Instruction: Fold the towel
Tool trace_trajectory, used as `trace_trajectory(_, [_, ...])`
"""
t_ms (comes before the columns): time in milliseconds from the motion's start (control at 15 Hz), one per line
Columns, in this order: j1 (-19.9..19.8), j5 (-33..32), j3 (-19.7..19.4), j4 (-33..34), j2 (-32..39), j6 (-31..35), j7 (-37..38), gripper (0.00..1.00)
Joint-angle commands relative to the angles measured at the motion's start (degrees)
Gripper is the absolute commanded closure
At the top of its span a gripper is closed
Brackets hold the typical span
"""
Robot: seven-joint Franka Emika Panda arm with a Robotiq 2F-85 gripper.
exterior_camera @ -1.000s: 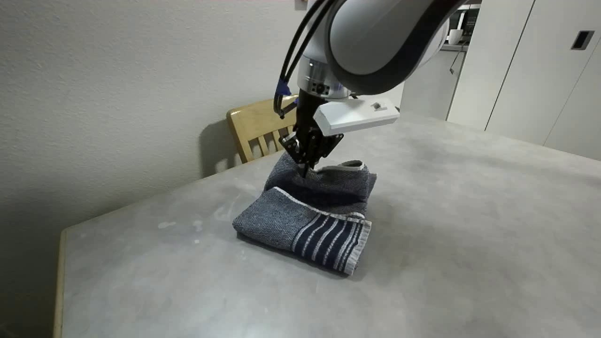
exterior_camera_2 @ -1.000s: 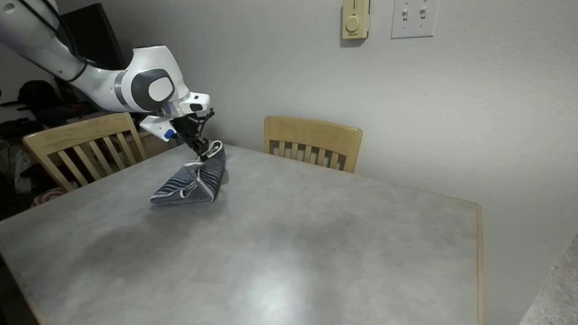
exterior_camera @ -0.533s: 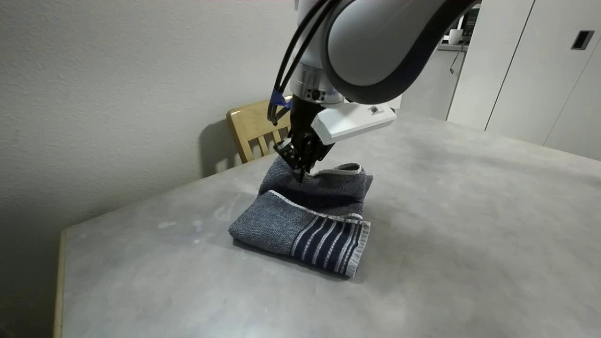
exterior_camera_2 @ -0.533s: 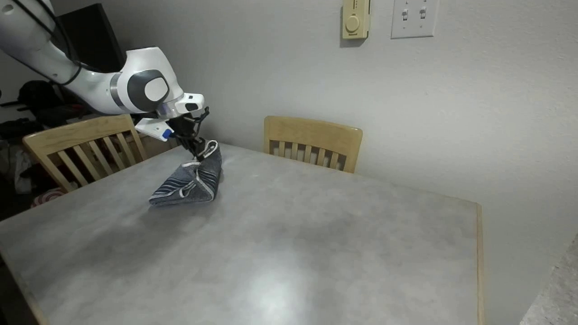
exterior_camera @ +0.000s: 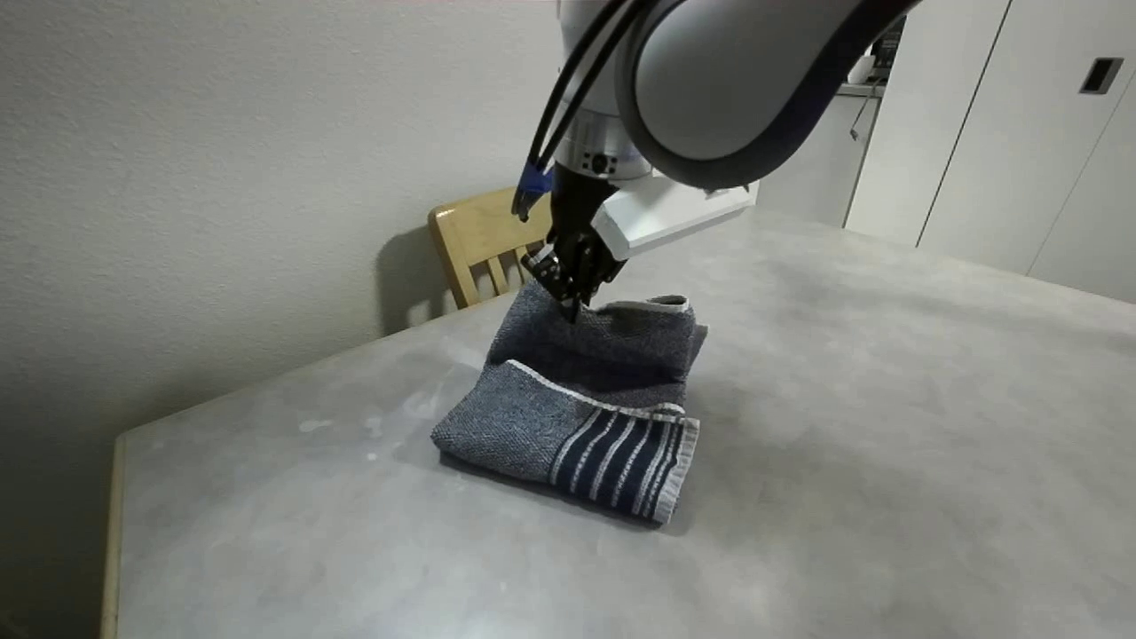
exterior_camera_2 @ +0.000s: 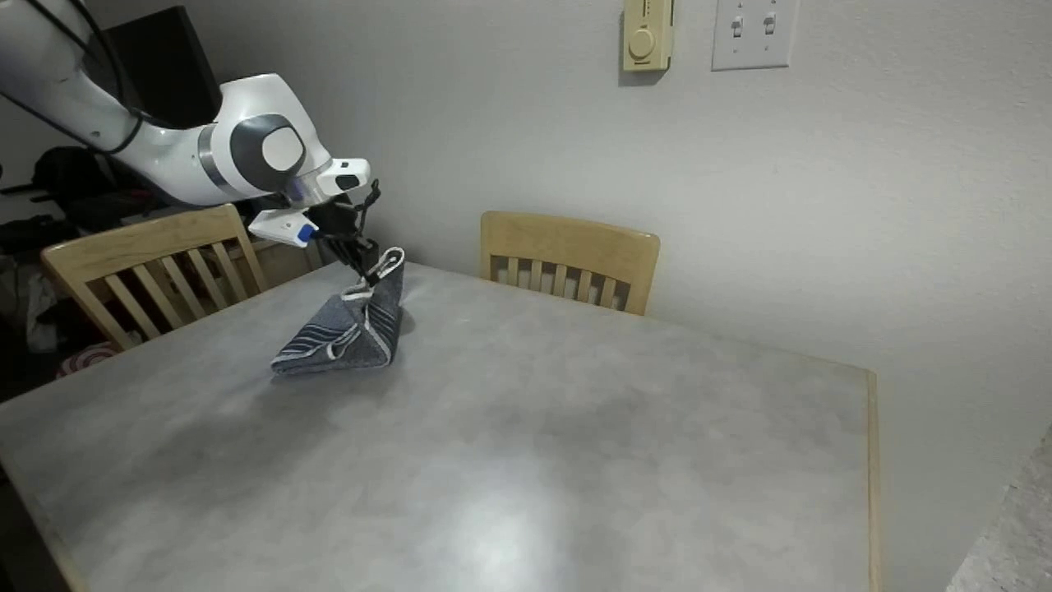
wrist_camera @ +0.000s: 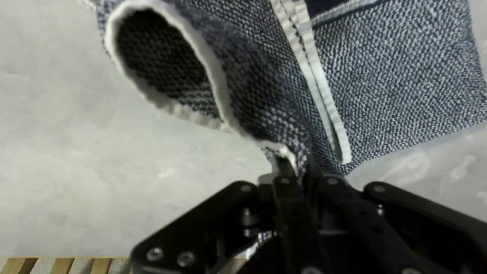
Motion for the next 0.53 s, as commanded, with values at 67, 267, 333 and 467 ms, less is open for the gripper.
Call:
trace_trajectory(67, [1.51,-2.7,-0.69,-2.86,-2.95,-1.46,0.69,0.98])
trace_trajectory(267, [1.54,-2.66,-0.09,-2.98,-3.29,-2.04,0.05,0.98])
trace_trajectory(333, [1.59,-2.66,0.02,-3.05,-3.42,-2.08,0.02,0.98])
trace_trajectory(467, [1.43,-2.52,0.51,-3.09,-3.6,-2.31,-0.57,0.98])
